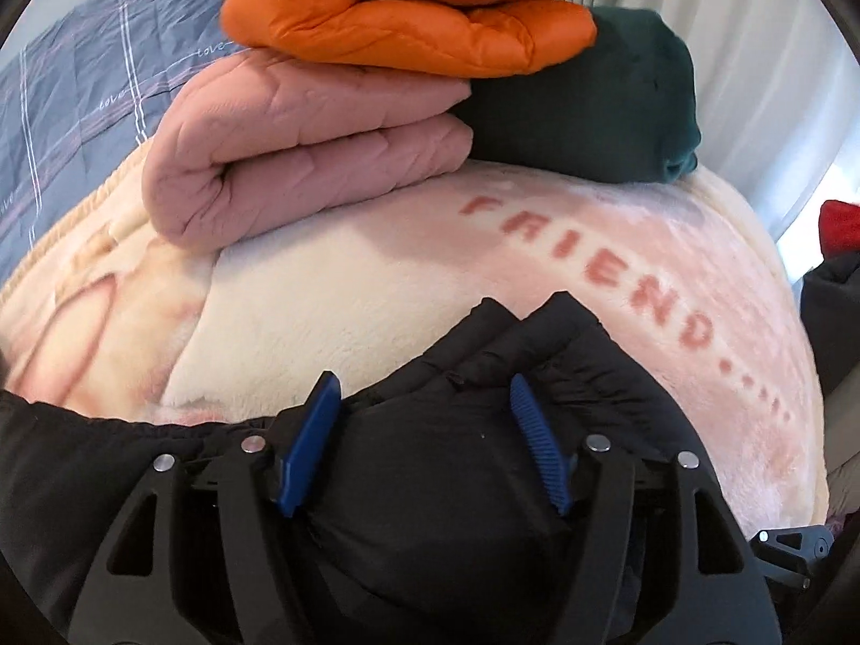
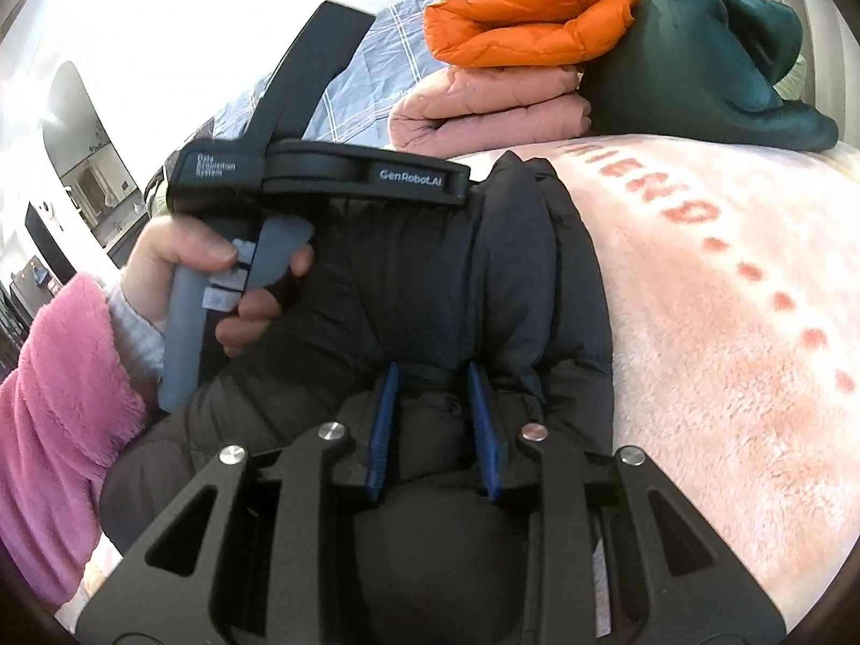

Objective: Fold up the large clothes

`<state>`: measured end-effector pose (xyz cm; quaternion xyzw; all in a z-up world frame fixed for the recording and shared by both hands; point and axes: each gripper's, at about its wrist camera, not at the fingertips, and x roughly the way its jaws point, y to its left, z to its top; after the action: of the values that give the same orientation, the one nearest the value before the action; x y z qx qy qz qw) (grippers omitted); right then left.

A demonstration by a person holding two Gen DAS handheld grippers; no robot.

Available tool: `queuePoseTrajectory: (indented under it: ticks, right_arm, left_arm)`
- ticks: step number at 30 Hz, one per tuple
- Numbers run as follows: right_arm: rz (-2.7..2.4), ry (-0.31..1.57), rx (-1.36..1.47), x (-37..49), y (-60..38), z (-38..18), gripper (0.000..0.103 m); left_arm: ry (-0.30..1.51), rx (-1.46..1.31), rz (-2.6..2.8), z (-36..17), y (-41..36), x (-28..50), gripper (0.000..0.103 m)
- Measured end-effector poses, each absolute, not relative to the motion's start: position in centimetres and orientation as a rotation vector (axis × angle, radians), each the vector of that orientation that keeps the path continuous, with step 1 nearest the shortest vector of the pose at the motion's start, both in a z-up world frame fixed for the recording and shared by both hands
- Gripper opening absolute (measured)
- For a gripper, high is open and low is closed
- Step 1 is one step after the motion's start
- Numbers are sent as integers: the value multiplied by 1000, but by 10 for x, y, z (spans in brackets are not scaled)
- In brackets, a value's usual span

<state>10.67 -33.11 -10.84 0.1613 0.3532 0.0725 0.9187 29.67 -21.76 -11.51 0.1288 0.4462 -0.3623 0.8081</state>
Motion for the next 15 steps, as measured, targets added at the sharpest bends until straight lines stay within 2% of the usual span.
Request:
queuePoseTrajectory:
  ticks: [10, 15]
  right_arm:
    - [153, 726, 313, 106, -329, -108, 28]
    - [143, 724, 291, 106, -327, -108, 28]
  left_arm:
    - [929, 224, -766, -115, -207, 289, 68]
    - [864, 231, -732, -81, -192, 273, 67]
